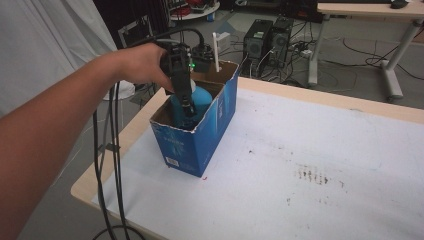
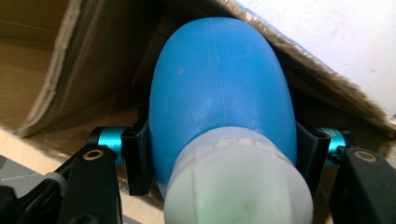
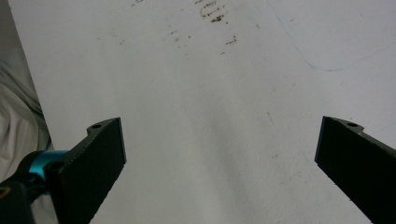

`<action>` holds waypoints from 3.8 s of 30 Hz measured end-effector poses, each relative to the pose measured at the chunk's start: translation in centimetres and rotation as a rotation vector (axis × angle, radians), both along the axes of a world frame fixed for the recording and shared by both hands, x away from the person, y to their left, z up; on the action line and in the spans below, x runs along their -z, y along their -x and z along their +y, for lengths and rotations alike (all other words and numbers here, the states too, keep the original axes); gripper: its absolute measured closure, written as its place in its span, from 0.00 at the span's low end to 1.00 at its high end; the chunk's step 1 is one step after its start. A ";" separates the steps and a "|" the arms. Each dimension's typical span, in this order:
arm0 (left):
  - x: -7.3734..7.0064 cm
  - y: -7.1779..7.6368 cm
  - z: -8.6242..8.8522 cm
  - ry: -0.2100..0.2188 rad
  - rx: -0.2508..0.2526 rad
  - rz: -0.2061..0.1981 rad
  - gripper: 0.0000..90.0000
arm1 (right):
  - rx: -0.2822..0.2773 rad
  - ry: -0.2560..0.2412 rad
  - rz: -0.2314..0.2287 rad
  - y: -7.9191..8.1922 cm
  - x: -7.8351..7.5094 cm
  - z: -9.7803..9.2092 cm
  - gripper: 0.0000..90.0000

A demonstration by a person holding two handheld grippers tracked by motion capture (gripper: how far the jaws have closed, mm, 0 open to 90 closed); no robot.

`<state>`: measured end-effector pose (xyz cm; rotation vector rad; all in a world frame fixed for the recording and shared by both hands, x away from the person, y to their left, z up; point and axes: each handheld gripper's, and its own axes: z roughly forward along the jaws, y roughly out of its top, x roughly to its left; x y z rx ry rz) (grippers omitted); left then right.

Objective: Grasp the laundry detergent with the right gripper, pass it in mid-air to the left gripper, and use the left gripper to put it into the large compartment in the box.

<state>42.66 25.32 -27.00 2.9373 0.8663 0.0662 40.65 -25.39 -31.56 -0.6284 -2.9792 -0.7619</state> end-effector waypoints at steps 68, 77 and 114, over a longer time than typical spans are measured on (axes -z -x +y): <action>-7.4 1.0 -4.1 0.241 -0.010 -0.130 0.25 | -0.016 0.001 -0.016 1.0 -0.5 0.6 0.01; -7.7 1.3 -6.7 0.208 0.042 -0.157 0.02 | 0.001 -0.012 -0.019 1.2 -0.8 0.2 0.01; -6.1 -0.1 -17.4 0.221 0.249 -0.133 0.02 | -0.006 -0.011 -0.018 0.8 -0.8 1.1 0.01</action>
